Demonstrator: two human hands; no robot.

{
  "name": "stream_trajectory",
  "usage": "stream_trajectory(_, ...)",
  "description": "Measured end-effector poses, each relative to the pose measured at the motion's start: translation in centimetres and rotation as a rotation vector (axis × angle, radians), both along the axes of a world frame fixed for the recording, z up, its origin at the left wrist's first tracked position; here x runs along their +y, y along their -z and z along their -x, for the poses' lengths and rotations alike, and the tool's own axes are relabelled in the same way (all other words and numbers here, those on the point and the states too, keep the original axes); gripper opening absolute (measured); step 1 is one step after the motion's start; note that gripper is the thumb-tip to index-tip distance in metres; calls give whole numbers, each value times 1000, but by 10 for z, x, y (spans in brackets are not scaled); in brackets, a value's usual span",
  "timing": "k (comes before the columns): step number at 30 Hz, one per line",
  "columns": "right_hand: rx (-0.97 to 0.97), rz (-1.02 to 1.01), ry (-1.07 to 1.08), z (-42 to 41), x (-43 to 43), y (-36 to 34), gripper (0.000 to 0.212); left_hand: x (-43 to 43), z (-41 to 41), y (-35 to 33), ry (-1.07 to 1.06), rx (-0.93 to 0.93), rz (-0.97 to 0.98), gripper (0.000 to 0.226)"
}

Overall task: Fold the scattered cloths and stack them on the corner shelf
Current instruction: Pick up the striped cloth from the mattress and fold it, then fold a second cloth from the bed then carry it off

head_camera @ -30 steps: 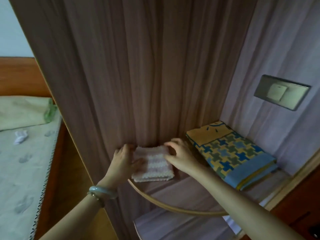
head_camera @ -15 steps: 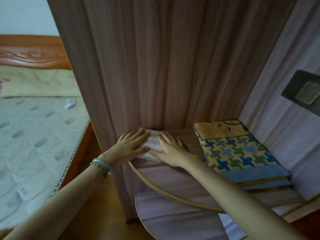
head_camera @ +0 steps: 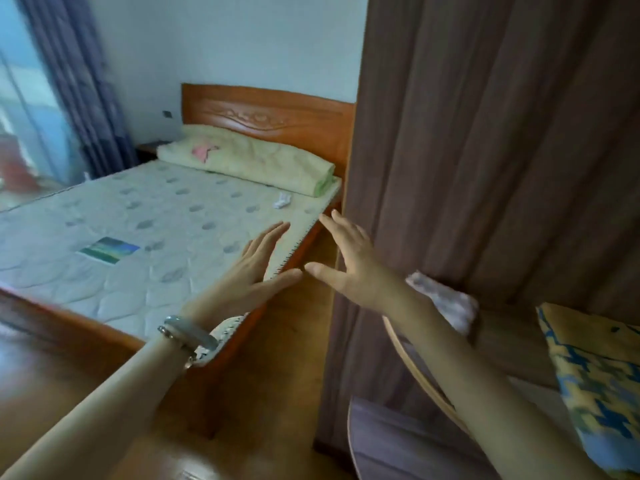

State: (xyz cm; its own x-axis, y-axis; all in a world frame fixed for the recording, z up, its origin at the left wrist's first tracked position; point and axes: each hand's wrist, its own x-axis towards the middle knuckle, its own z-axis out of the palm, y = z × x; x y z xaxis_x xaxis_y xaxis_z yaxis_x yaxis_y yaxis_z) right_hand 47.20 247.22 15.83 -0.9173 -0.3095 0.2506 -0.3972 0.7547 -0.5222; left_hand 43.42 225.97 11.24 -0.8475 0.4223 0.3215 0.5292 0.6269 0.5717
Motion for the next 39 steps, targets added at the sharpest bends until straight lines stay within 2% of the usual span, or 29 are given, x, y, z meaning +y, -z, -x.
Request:
stream_trajectory(6,-11,226,-148,43,-118,8,89,-153,-2,-2,-189,14,-91,86)
stream_trajectory(9,-85,391,-200,64,-170,17,96,-211,-8,-2,-178,-35,-210,97)
stream_trajectory(15,-117,504,-212,96,-242,34,102,-287,15,3,-143,-76,-273,113)
stream_trajectory(20,-142,546,-175,121,-249,47,107,-294,56,11,-45,-83,-312,116)
stream_trajectory(24,-168,611,-135,152,-240,51,106,-275,98,18,-15,-89,-412,117)
stream_trajectory(27,-166,621,-117,183,-231,56,104,-257,135,24,4,-89,-399,120)
stream_trajectory(39,-158,733,-41,404,-161,57,103,-200,357,11,-21,-29,-411,116)
